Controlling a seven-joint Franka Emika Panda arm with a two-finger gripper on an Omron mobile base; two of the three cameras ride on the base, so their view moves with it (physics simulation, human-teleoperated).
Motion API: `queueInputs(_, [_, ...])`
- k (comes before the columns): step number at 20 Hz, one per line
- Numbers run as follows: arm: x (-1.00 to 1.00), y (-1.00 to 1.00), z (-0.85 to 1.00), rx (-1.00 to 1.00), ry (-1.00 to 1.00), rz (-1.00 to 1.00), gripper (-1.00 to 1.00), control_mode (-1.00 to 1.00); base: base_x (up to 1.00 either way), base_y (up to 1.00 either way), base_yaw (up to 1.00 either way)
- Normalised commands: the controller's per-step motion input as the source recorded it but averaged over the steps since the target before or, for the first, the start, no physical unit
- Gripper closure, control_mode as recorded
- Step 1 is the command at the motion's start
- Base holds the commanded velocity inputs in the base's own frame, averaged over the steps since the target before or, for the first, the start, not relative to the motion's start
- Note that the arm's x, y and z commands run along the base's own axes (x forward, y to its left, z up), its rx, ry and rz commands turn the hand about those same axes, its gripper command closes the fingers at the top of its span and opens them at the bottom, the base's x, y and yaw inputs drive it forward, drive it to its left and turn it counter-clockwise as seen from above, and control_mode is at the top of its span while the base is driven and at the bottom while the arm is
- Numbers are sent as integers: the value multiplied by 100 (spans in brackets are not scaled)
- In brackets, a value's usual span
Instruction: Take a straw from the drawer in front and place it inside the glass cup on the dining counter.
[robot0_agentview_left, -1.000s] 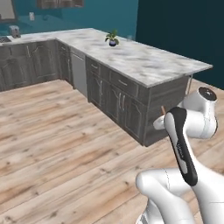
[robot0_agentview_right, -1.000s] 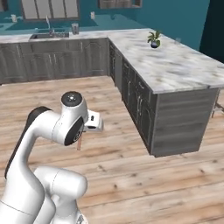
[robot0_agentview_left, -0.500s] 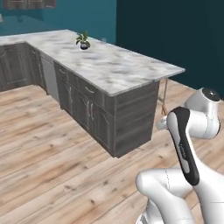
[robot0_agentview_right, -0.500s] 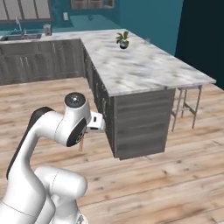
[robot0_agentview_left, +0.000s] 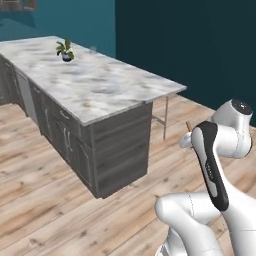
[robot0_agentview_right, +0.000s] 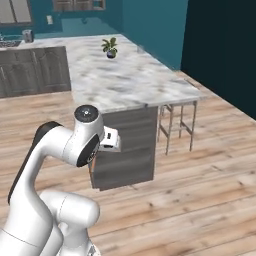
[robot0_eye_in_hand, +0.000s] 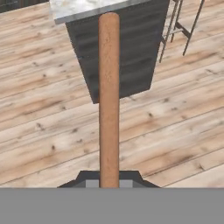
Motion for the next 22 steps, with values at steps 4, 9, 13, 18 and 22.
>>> queueInputs(4, [0,0,0,0,0,0,100,100,87,-100,-4])
queueInputs(9, [0,0,0,0,0,0,100,100,99,-100,-1])
queueInputs(13, [0,0,0,0,0,0,100,100,100,-100,0])
queueInputs(18, [0,0,0,0,0,0,100,100,100,-100,0])
queueInputs(22, [0,0,0,0,0,0,100,100,100,-100,0])
